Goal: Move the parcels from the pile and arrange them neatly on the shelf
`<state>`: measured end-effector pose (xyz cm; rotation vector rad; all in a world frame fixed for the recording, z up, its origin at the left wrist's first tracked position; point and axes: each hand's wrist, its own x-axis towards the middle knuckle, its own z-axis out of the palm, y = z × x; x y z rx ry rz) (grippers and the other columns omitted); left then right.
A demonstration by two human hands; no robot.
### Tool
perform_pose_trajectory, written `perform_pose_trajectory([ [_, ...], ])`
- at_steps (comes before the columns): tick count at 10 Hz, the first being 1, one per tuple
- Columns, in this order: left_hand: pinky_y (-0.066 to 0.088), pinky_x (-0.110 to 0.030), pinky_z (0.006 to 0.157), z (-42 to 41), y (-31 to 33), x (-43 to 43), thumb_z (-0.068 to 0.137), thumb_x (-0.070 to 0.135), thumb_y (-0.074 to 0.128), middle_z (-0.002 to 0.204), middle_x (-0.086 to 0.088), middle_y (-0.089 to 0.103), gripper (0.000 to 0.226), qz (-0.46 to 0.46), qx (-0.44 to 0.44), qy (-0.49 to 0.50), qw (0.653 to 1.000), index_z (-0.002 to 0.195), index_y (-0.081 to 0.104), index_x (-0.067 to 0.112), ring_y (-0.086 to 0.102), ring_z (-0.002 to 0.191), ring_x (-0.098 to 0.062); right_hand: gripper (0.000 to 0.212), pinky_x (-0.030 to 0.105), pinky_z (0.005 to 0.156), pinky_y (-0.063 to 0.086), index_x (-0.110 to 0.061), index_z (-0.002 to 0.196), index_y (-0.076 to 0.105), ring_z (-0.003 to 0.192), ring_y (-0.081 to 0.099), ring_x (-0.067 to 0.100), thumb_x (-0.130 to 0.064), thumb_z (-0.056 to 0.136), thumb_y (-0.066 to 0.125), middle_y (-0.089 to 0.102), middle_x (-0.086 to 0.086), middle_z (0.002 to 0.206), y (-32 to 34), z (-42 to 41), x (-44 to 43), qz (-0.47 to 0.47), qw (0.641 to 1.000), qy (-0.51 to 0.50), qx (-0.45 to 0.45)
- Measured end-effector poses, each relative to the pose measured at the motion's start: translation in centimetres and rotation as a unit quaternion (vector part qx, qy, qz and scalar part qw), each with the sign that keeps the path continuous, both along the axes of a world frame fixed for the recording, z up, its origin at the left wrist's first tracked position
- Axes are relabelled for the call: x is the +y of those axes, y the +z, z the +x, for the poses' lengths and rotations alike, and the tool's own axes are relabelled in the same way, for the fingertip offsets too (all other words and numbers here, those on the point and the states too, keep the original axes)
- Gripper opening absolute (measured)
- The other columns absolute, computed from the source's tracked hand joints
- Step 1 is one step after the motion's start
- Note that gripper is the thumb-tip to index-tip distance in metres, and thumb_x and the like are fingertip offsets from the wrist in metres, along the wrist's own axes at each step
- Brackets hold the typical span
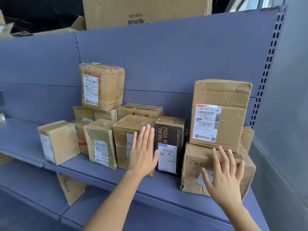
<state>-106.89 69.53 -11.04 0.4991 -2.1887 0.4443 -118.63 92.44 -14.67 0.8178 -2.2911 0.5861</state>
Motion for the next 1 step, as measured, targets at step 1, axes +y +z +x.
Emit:
perform_pose_trajectory([
  [1,0.022,-0.054,0.114,2.22,0.57,-2.18,0.078,0.034,0.071,0.152,-0.019,0.031,0.087,-0.003,0.027,0.011,1.0,0.144,0.027,-0.003,0.029,0.14,-0.033,0.081,0.064,0.111,0.013,-0.004,0.141,0.045,0.143,0.018,0.032,-0.061,0.095,0.01,0.041,0.016,0.149,-0.07,2.28,-2.23,-0.038,0.999,0.005,0.002],
])
